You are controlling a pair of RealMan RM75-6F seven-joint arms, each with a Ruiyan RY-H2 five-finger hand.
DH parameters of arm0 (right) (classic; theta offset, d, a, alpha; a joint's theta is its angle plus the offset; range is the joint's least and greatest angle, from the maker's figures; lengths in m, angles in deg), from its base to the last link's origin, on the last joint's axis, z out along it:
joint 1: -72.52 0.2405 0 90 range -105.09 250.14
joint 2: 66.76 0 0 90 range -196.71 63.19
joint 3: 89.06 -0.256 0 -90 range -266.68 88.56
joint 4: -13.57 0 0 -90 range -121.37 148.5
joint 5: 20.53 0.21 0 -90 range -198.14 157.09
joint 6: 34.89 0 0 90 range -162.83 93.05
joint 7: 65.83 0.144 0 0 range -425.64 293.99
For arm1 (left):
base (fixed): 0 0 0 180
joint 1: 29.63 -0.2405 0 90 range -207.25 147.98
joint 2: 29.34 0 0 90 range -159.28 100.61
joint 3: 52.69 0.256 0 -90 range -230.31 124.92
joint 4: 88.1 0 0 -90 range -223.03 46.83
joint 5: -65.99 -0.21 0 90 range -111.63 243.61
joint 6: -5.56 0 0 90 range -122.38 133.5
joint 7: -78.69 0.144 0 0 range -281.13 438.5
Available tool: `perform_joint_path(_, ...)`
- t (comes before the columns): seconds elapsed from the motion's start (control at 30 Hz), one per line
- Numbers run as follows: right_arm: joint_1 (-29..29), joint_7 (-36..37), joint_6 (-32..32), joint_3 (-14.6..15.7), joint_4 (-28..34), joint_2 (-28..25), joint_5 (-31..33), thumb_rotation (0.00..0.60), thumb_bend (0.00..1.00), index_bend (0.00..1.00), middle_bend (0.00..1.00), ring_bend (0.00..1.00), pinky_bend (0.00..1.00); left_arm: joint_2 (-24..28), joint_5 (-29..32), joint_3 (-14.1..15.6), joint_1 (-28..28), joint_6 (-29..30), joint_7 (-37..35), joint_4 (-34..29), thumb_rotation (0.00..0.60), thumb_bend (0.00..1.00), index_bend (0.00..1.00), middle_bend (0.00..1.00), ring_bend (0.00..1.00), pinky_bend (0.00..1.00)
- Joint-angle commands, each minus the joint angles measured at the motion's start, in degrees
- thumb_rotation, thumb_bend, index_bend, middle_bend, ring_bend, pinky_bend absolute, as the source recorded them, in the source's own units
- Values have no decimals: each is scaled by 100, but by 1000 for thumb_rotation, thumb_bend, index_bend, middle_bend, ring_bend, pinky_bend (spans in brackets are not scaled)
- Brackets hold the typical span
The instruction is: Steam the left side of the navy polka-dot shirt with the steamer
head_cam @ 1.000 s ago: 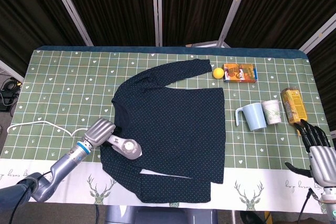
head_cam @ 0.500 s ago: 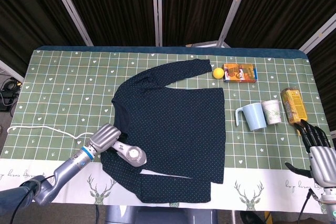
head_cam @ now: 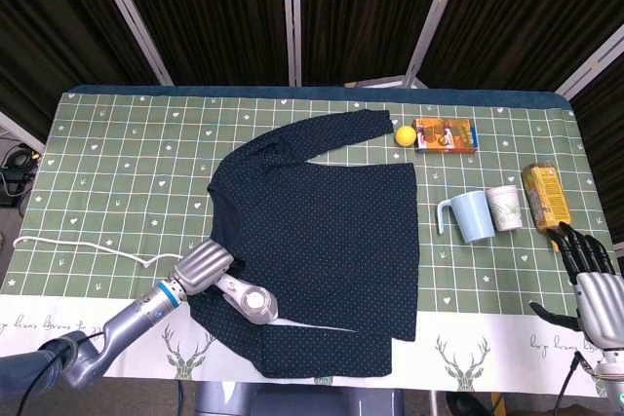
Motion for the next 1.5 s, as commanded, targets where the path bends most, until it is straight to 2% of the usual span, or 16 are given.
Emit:
perform_joint_path(0.03, -2, 2, 4, 2, 4, -3, -5, 600, 0, 0, 0, 0, 0, 26, 7, 1, -11, 7, 11, -2, 600, 0, 875, 810, 814, 1000)
perform_joint_path(0.9, -10, -50, 33, 31, 51, -6, -79, 600, 0, 0, 0, 0, 0, 352, 206, 81, -391, 237, -379, 525, 600, 0, 875, 810, 814, 1000)
perform_joint_path(1.0, -14, -54, 43, 35, 58, -8, -90, 600, 0, 0, 0, 0, 0, 390, 275, 1, -411, 290, -449, 571, 600, 0, 875, 810, 814, 1000)
perform_joint_path(1.2, -21, -54, 61, 38, 66, -14, -102, 600, 0, 0, 0, 0, 0, 542, 637, -362, -378, 267, -601, 701, 600, 0, 875, 810, 814, 1000)
perform_joint_path(1.5, -18, -69, 48, 46, 74, -12, -104, 600, 0, 0, 0, 0, 0, 590, 1412, -854, -256, -291, -509, 1173, 600, 0, 875, 810, 814, 1000)
